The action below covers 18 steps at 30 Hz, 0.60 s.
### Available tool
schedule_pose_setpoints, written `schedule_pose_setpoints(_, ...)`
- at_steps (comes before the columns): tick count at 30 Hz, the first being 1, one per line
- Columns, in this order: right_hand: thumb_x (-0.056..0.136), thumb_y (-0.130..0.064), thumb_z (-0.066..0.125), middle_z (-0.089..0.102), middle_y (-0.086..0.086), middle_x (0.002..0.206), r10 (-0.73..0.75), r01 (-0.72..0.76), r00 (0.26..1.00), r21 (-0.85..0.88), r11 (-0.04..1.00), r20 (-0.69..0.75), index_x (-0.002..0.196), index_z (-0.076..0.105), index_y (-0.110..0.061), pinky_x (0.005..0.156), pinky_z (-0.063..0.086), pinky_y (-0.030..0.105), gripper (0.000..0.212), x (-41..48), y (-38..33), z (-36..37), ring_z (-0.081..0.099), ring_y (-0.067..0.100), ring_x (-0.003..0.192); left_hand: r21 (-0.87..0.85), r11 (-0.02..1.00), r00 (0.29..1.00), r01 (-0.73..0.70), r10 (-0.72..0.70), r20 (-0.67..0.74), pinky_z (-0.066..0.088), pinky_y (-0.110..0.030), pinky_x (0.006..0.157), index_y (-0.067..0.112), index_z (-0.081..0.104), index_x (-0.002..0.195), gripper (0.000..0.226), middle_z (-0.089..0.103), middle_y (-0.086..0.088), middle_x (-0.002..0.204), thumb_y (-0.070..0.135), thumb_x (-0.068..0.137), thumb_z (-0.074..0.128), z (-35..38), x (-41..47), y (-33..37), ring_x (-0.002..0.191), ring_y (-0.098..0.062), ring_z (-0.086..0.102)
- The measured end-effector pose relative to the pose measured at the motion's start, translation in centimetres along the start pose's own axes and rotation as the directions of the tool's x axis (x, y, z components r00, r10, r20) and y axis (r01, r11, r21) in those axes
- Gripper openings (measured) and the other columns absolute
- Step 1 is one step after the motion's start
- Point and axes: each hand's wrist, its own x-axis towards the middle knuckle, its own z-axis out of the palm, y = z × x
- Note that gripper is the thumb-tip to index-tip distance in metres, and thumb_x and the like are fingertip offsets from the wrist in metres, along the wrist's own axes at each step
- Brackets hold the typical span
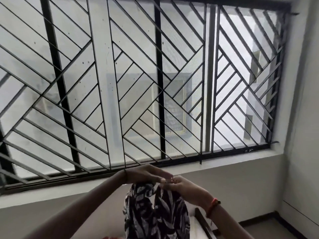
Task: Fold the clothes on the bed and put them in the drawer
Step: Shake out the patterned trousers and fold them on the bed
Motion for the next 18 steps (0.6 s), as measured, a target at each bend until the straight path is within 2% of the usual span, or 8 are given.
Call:
schedule_pose_setpoints(2, 0.09, -0.017, 0.06, 0.067, 0.001, 0.079, -0.005, 0.004, 1.0, -0.032, 0.999, -0.016, 0.084, 0.066, -0.007, 0.069, 0.051, 0.019, 0.014, 0.2, -0.9, -0.4, 0.063, 0.01, 0.071, 0.039, 0.998, 0.997, 0.046, -0.048, 0.055, 0.045, -0.029, 0.1, 0.024, 0.061, 0.123, 0.034, 0.065, -0.001, 0.121, 0.035, 0.091, 0.06, 0.1, 0.7, 1.3, 0.113, -0.015, 0.059)
schedule_pose_setpoints(5, 0.089, -0.017, 0.06, 0.066, 0.003, 0.077, -0.026, 0.024, 0.999, -0.046, 0.999, -0.037, 0.085, 0.066, -0.004, 0.065, 0.051, 0.019, 0.015, 0.1, -1.9, -1.3, 0.062, 0.011, 0.068, 0.218, 0.967, 0.986, 0.135, -0.153, 0.066, 0.047, -0.026, 0.078, 0.03, 0.069, 0.08, 0.028, 0.065, 0.01, 0.079, 0.058, 0.076, 0.066, -0.2, 1.5, 2.5, 0.078, -0.006, 0.06)
schedule_pose_setpoints(9, 0.089, -0.018, 0.062, 0.067, 0.002, 0.08, -0.056, 0.056, 0.998, -0.019, 0.998, -0.002, 0.084, 0.068, -0.01, 0.065, 0.052, 0.02, 0.011, -0.8, -1.7, -1.5, 0.063, 0.012, 0.072, 0.417, 0.89, 0.964, 0.183, -0.245, 0.099, 0.044, -0.02, 0.064, 0.028, 0.068, 0.064, 0.026, 0.061, 0.015, 0.06, 0.042, 0.086, 0.065, -0.9, 1.6, 4.4, 0.061, -0.002, 0.055)
schedule_pose_setpoints(11, 0.087, -0.02, 0.065, 0.066, 0.002, 0.083, -0.081, 0.081, 0.997, 0.045, 0.996, -0.012, 0.086, 0.066, -0.012, 0.067, 0.052, 0.019, 0.009, -1.1, -1.0, -1.8, 0.063, 0.012, 0.074, 0.461, 0.876, 0.972, 0.144, -0.213, 0.101, 0.042, -0.018, 0.058, 0.018, 0.068, 0.068, 0.024, 0.057, 0.013, 0.056, 0.032, 0.086, 0.066, -1.3, 1.9, 5.7, 0.055, 0.0, 0.05)
schedule_pose_setpoints(14, 0.083, -0.017, 0.069, 0.068, 0.008, 0.101, -0.099, 0.099, 0.995, 0.063, 0.993, -0.006, 0.104, 0.066, -0.006, 0.081, 0.054, 0.026, 0.024, -1.8, 0.2, -2.4, 0.065, 0.021, 0.091, 0.462, 0.883, 0.986, 0.08, -0.138, 0.092, 0.047, -0.019, 0.059, 0.004, 0.068, 0.081, 0.017, 0.064, 0.011, 0.062, 0.02, 0.087, 0.066, -1.9, 1.9, 7.1, 0.058, -0.001, 0.055)
schedule_pose_setpoints(16, 0.083, -0.009, 0.067, 0.07, 0.008, 0.103, -0.068, 0.068, 0.998, -0.066, 0.996, -0.007, 0.103, 0.067, -0.004, 0.085, 0.054, 0.029, 0.021, -2.5, 1.7, -2.8, 0.065, 0.02, 0.095, 0.472, 0.88, 0.995, 0.06, -0.09, 0.042, 0.05, -0.032, 0.069, -0.005, 0.067, 0.086, 0.023, 0.066, -0.004, 0.075, 0.018, 0.086, 0.066, -2.4, 1.5, 7.7, 0.07, -0.012, 0.057)
schedule_pose_setpoints(18, 0.08, -0.009, 0.071, 0.069, 0.012, 0.103, -0.026, 0.022, 1.0, -0.233, 0.972, -0.012, 0.1, 0.068, 0.001, 0.092, 0.052, 0.039, 0.022, -3.1, 3.6, -3.1, 0.064, 0.021, 0.095, 0.496, 0.868, 0.999, 0.033, -0.03, -0.014, 0.051, -0.041, 0.076, -0.011, 0.065, 0.091, 0.027, 0.063, -0.014, 0.083, 0.016, 0.087, 0.065, -3.2, 1.0, 7.8, 0.077, -0.017, 0.055)
